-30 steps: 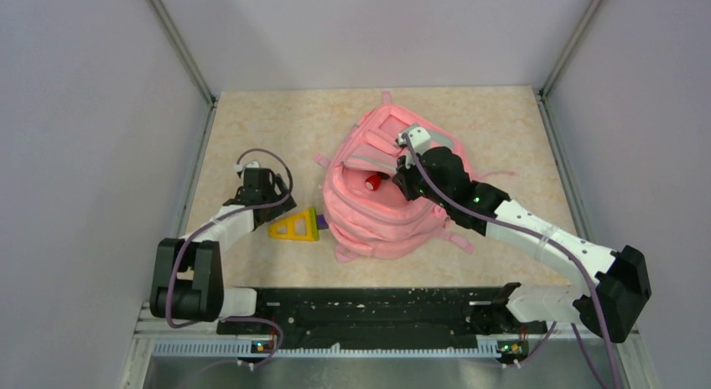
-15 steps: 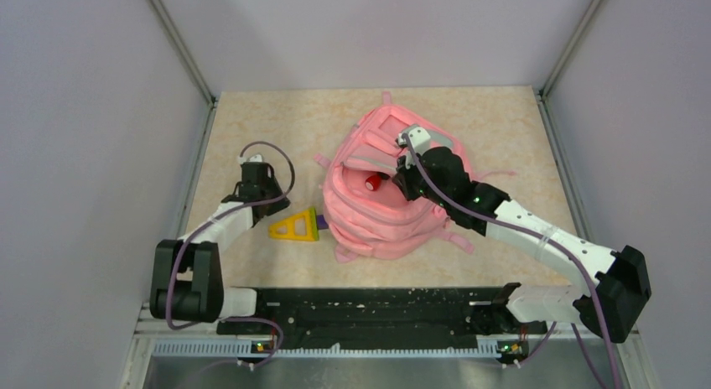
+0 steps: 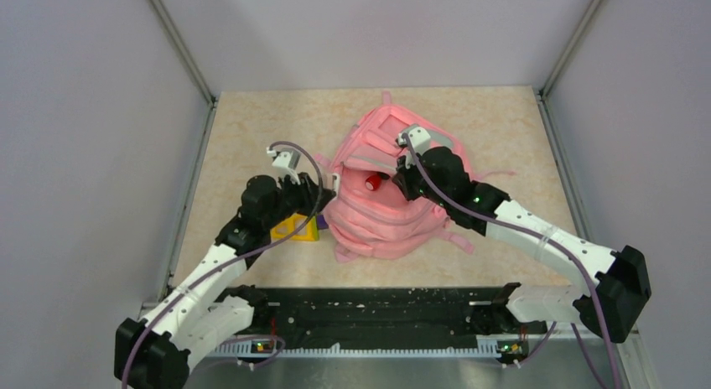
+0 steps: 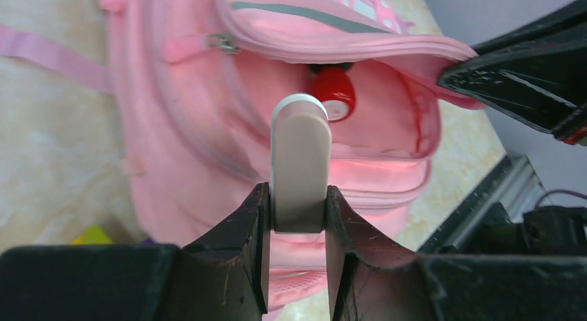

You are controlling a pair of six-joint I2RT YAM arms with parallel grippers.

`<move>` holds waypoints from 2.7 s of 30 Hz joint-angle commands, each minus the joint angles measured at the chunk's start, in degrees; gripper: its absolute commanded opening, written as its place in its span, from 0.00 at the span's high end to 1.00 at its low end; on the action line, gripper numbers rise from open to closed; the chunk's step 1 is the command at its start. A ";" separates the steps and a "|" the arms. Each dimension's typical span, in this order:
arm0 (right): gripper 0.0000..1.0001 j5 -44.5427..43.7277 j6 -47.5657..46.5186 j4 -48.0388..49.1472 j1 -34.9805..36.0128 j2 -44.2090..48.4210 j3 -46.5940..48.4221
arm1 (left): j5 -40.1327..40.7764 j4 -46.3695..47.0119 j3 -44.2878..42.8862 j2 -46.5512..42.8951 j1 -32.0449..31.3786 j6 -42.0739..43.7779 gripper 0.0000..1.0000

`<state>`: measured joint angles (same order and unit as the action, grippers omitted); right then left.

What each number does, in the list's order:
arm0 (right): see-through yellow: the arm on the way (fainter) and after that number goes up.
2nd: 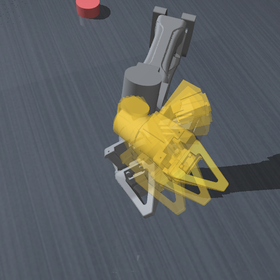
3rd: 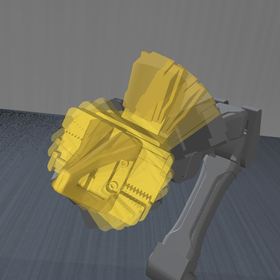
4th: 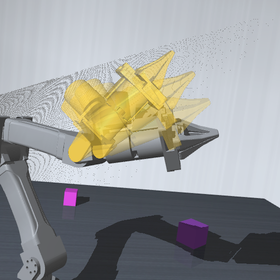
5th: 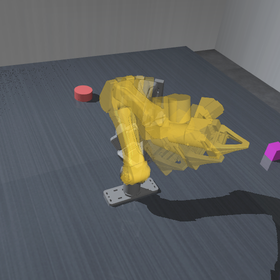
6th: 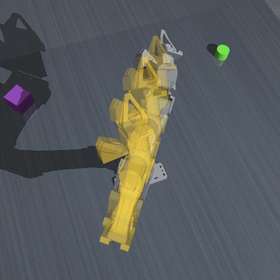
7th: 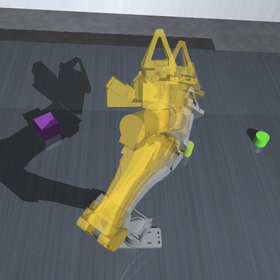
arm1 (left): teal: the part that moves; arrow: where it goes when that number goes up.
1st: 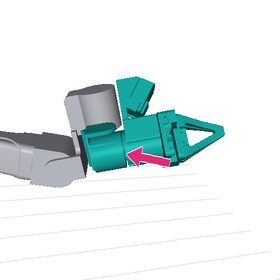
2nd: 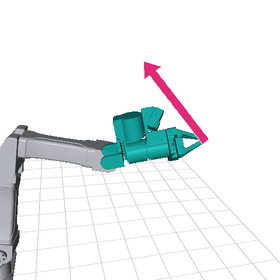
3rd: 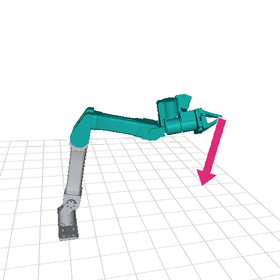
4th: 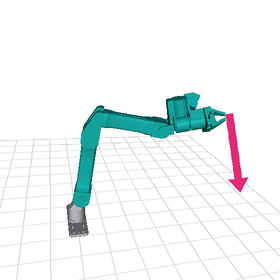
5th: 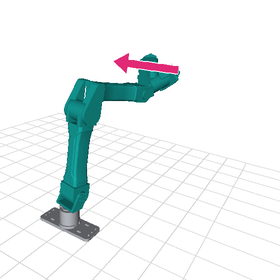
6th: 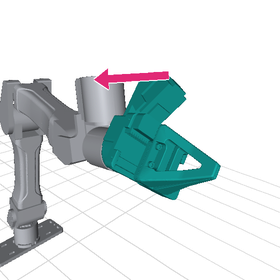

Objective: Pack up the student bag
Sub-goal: Place the personal item in the student bag, then pick up the personal item from the center of the board.

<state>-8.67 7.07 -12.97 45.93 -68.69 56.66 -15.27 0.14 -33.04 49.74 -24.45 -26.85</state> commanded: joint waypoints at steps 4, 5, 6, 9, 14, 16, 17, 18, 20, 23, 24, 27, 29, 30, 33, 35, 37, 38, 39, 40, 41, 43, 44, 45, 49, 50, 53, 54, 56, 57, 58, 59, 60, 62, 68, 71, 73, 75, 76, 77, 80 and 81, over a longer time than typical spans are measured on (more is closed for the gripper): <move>1.00 0.53 1.41 4.89 -0.22 3.04 3.17 | -4.23 10.51 -7.55 11.10 -9.25 -4.66 0.96; 1.00 0.57 1.52 4.75 -0.21 3.11 3.18 | -4.02 10.65 -8.65 13.02 -9.98 -5.10 0.96; 1.00 0.65 1.53 4.69 -0.23 3.10 3.33 | -4.26 11.30 -9.86 14.75 -10.67 -5.48 0.96; 1.00 0.91 1.68 4.48 -0.23 3.16 3.60 | -4.86 13.19 -12.10 19.39 -12.11 -6.40 0.96; 1.00 1.01 1.73 4.44 -0.22 3.13 3.65 | -5.47 16.82 -15.21 26.00 -13.99 -8.33 0.96; 1.00 1.16 2.07 4.74 -0.18 3.13 3.63 | -5.66 17.78 -16.67 28.81 -14.72 -8.93 0.96; 1.00 1.31 2.16 4.85 -0.20 3.15 3.71 | -5.61 17.93 -17.43 30.29 -15.06 -9.02 0.96; 1.00 1.53 2.36 4.99 -0.18 3.23 3.67 | -5.20 18.07 -18.02 31.95 -15.28 -9.16 0.96; 1.00 1.78 2.54 4.98 -0.21 3.37 3.69 | -3.57 18.87 -18.38 33.28 -15.64 -9.42 0.96; 1.00 1.65 2.60 4.92 -0.23 3.56 3.61 | 0.30 20.24 -17.88 34.67 -16.13 -9.47 0.87; 1.00 1.64 2.61 4.85 -0.18 3.57 3.57 | 1.09 20.28 -18.03 34.94 -16.20 -9.44 0.83; 1.00 1.38 2.52 4.54 -0.20 3.65 3.55 | 2.80 20.10 -17.82 34.67 -16.79 -9.01 0.61; 1.00 1.24 2.45 4.46 -0.23 3.77 3.43 | 3.30 19.31 -17.74 34.19 -17.01 -7.85 0.48; 1.00 1.15 2.42 4.49 -0.20 3.91 3.34 | 3.31 18.57 -17.85 33.86 -17.03 -6.86 0.41; 1.00 1.04 2.48 4.80 -0.18 4.06 3.20 | 4.50 15.38 -17.63 32.46 -17.13 -4.46 0.32; 1.00 1.02 2.42 4.81 -0.18 4.12 3.13 | 6.01 13.84 -16.32 30.22 -17.13 -2.90 0.31; 1.00 0.46 2.30 4.89 -0.22 4.37 3.06 | 7.74 12.78 -13.96 26.75 -17.06 -0.74 0.28; 1.00 0.06 2.31 5.03 -0.18 4.54 2.92 | 9.09 11.67 -12.73 24.44 -17.04 0.44 0.26; 1.00 -0.26 2.23 5.11 -0.20 4.69 2.78 | 10.75 10.44 -11.51 22.21 -17.05 1.49 0.24; 1.00 -0.67 2.16 5.30 -0.20 4.83 2.61 | 13.00 8.90 -10.30 18.87 -17.04 1.84 0.22; 1.00 -1.00 2.05 5.39 -0.18 4.99 2.45 | 16.39 7.21 -9.21 16.31 -17.02 2.05 0.20; 1.00 -1.33 1.76 5.56 -0.22 5.18 2.31 | 21.60 2.20 -7.68 11.47 -16.56 3.43 0.15; 1.00 -1.45 1.72 5.63 -0.21 5.22 2.23 | 23.34 -0.95 -7.47 9.43 -15.85 3.89 0.13; 1.00 -1.50 1.60 5.61 -0.23 5.26 2.15 | 24.86 -5.02 -7.32 7.68 -14.67 3.88 0.11; 1.00 -1.40 1.50 6.22 -0.23 5.72 1.54 | 23.01 -14.26 -5.29 3.42 -1.62 1.84 0.09; 1.00 -1.25 1.49 6.48 -0.23 5.82 1.39 | 22.82 -15.18 -3.85 3.13 2.09 1.58 0.08; 1.00 -0.89 1.37 6.89 -0.23 6.15 1.00 | 23.64 -17.29 -2.21 4.55 10.66 -0.33 0.07; 1.00 -0.83 1.33 6.83 -0.16 6.31 0.92 | 24.00 -17.40 -1.80 5.41 12.69 -0.69 0.07; 1.00 -1.04 1.20 6.67 -0.23 6.50 0.69 | 25.08 -17.34 -1.52 7.43 15.74 -1.29 0.07; 1.00 -1.19 1.13 6.65 -0.20 6.67 0.61 | 25.21 -17.04 -1.51 8.53 17.14 -1.28 0.07; 1.00 -1.25 1.04 6.64 -0.23 6.90 0.41 | 25.02 -16.65 -1.46 9.79 18.51 -1.34 0.06; 1.00 -1.44 0.97 6.69 -0.20 7.09 0.26 | 24.29 -15.85 -1.45 10.83 20.02 -1.36 0.06; 1.00 -1.52 0.98 6.67 -0.17 7.27 0.12 | 23.02 -14.82 -1.25 11.92 21.46 -1.41 0.06; 1.00 -1.82 0.82 6.58 -0.21 7.62 -0.13 | 20.38 -12.48 -0.58 13.48 23.74 -1.65 0.06; 1.00 -2.23 0.60 6.41 -0.23 8.19 -0.58 | 19.19 -10.95 -2.92 21.27 29.46 -1.24 0.06; 1.00 -2.22 0.50 6.52 -0.22 8.37 -0.78 | 18.62 -10.01 -4.82 25.31 31.51 -1.26 0.06; 1.00 -2.30 0.45 6.63 -0.22 8.48 -0.85 | 17.11 -9.39 -5.97 27.83 32.05 -1.31 0.06; 1.00 -2.40 0.29 6.57 -0.18 8.39 -0.87 | 15.97 -9.70 -7.52 30.30 32.18 -0.95 0.06; 1.00 -2.43 0.36 6.57 -0.22 8.34 -0.88 | 15.60 -10.43 -8.52 31.60 32.18 -0.66 0.06; 1.00 -2.33 0.33 6.57 -0.22 8.29 -0.89 | 15.54 -10.92 -9.13 32.70 32.19 -0.44 0.06; 1.00 -2.36 0.32 6.61 -0.15 8.11 -0.82 | 12.69 -11.05 -9.77 34.78 32.19 -0.06 0.06; 1.00 -2.41 0.29 6.57 -0.22 8.10 -0.78 | 12.29 -11.11 -9.66 35.11 32.18 0.03 0.07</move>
<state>-9.41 7.51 -12.84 45.58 -64.49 54.00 1.15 -12.34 -41.15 83.05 7.51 -27.49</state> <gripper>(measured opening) 0.042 0.938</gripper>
